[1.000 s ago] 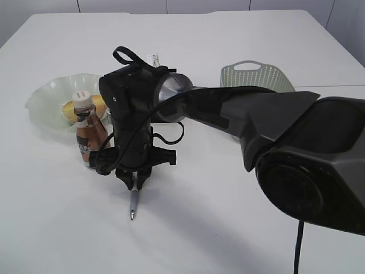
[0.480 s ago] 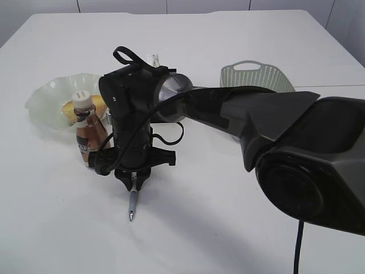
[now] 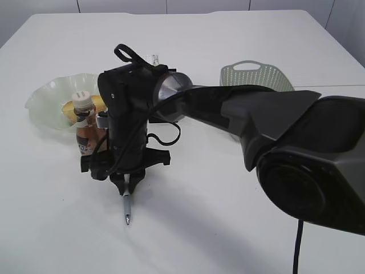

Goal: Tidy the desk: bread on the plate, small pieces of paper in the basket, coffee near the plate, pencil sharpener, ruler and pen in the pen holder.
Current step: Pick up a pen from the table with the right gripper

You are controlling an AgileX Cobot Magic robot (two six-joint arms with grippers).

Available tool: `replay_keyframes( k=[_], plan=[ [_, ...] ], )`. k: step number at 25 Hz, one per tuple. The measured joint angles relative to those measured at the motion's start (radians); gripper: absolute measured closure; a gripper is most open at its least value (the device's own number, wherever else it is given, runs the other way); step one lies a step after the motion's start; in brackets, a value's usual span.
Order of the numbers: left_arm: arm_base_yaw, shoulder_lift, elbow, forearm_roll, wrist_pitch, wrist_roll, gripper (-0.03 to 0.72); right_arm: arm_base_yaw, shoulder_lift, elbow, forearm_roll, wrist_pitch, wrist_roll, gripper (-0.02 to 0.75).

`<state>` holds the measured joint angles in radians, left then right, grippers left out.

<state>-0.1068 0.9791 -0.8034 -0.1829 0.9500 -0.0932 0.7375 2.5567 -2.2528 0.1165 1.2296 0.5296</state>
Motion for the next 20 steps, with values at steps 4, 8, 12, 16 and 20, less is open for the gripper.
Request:
replay_keyframes(
  k=[4, 8, 12, 16, 20],
  plan=[
    [0.0, 0.0, 0.0, 0.0, -0.002, 0.0, 0.448, 0.002, -0.031, 0.0, -0.001, 0.0, -0.034, 0.662],
    [0.0, 0.0, 0.0, 0.0, -0.002, 0.0, 0.448, 0.002, -0.082, 0.002, 0.003, 0.0, -0.076, 0.662],
    [0.0, 0.0, 0.0, 0.0, -0.002, 0.0, 0.447, 0.002, -0.149, 0.068, 0.009, -0.001, -0.11, 0.662],
    [0.0, 0.0, 0.0, 0.0, -0.002, 0.0, 0.447, 0.002, -0.242, 0.203, -0.015, -0.001, -0.171, 0.662],
    [0.0, 0.0, 0.0, 0.0, -0.002, 0.0, 0.448, 0.0, -0.359, 0.323, -0.06, -0.001, -0.228, 0.662]
  ],
)
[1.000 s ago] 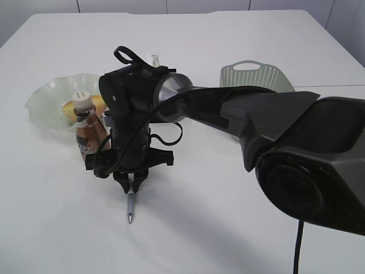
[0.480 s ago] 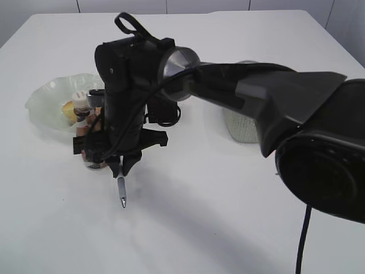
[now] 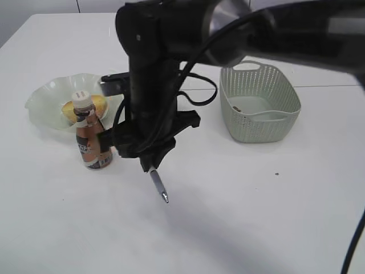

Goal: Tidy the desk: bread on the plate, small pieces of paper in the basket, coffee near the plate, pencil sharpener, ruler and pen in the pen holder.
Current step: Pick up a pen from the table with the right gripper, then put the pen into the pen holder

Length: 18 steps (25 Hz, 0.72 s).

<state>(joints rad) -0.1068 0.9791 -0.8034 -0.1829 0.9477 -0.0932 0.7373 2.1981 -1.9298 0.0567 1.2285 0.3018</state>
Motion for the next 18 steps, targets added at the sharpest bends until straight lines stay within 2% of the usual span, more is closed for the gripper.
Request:
replay_keyframes(
  k=[6, 12, 15, 18],
  plan=[
    [0.0, 0.0, 0.0, 0.0, 0.004, 0.0, 0.448, -0.086, -0.219, 0.215, -0.005, -0.039, -0.054, 0.666],
    [0.0, 0.0, 0.0, 0.0, 0.014, 0.0, 0.448, -0.229, -0.463, 0.526, 0.026, -0.28, -0.13, 0.68],
    [0.0, 0.0, 0.0, 0.0, 0.016, 0.0, 0.448, -0.311, -0.554, 0.655, 0.083, -0.393, -0.205, 0.68],
    [0.0, 0.0, 0.0, 0.0, 0.016, 0.0, 0.448, -0.376, -0.603, 0.709, 0.165, -0.475, -0.316, 0.68]
  ],
)
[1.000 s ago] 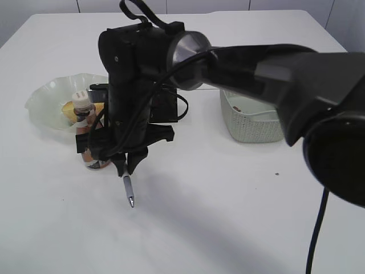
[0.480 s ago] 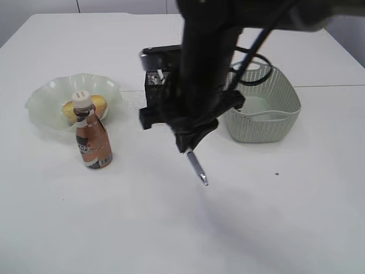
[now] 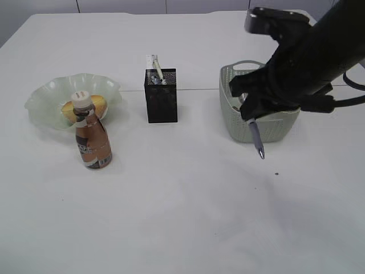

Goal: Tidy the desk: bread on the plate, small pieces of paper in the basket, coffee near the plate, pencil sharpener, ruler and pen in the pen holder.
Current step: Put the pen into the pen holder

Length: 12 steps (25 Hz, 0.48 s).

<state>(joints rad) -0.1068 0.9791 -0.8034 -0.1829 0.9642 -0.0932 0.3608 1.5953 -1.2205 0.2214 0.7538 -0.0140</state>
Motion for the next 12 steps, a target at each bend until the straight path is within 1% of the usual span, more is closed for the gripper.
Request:
replay_keyframes(
  k=[4, 7, 10, 12],
  plan=[
    [0.0, 0.0, 0.0, -0.002, 0.002, 0.0, 0.448, -0.043, -0.007, 0.009, 0.203, -0.142, -0.193, 0.68],
    [0.0, 0.0, 0.0, -0.018, 0.002, 0.0, 0.448, -0.048, -0.005, 0.009, 0.384, -0.27, -0.358, 0.68],
    [0.0, 0.0, 0.0, -0.031, 0.002, 0.0, 0.448, -0.048, 0.031, 0.009, 0.615, -0.403, -0.556, 0.68],
    [0.0, 0.0, 0.0, -0.033, 0.002, 0.0, 0.448, -0.048, 0.075, -0.005, 0.773, -0.452, -0.69, 0.68]
  ],
)
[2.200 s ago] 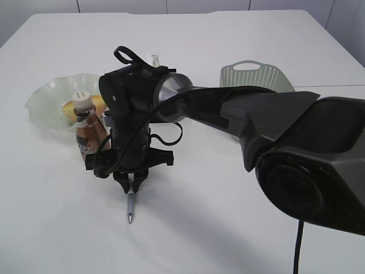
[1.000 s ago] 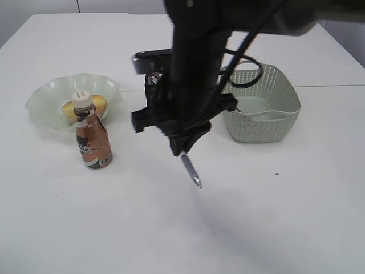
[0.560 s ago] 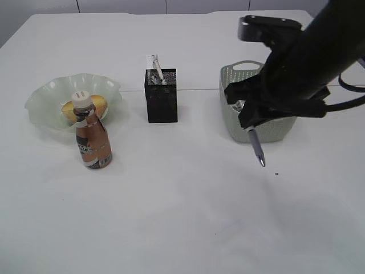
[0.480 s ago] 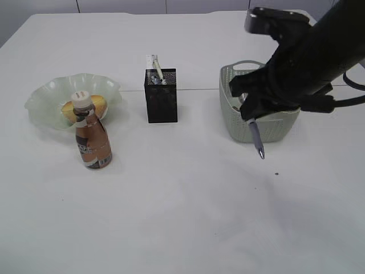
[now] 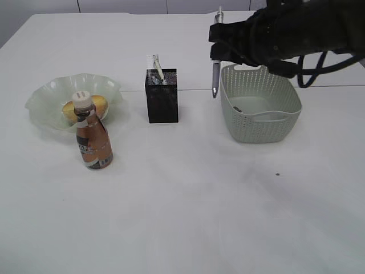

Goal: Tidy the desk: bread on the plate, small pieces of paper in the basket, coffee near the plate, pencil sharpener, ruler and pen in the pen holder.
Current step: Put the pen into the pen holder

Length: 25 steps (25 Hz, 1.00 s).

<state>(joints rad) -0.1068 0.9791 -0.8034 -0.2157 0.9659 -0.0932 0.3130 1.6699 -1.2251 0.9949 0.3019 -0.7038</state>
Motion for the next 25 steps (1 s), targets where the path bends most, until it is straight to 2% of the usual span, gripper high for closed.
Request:
replay_keyframes(
  k=[5, 10, 19, 25],
  plan=[
    [0.0, 0.0, 0.0, 0.0, 0.0, 0.0, 0.448, 0.0, 0.125, -0.101, 0.397, -0.01, -0.344, 0.68],
    [0.0, 0.0, 0.0, 0.0, 0.002, 0.0, 0.448, 0.0, 0.233, -0.217, 0.612, -0.008, -0.568, 0.68],
    [0.0, 0.0, 0.0, 0.0, 0.002, 0.0, 0.448, 0.0, 0.384, -0.41, 0.789, 0.002, -0.818, 0.68],
    [0.0, 0.0, 0.0, 0.0, 0.002, 0.0, 0.448, 0.0, 0.492, -0.526, 0.803, 0.037, -0.894, 0.68]
  ],
)
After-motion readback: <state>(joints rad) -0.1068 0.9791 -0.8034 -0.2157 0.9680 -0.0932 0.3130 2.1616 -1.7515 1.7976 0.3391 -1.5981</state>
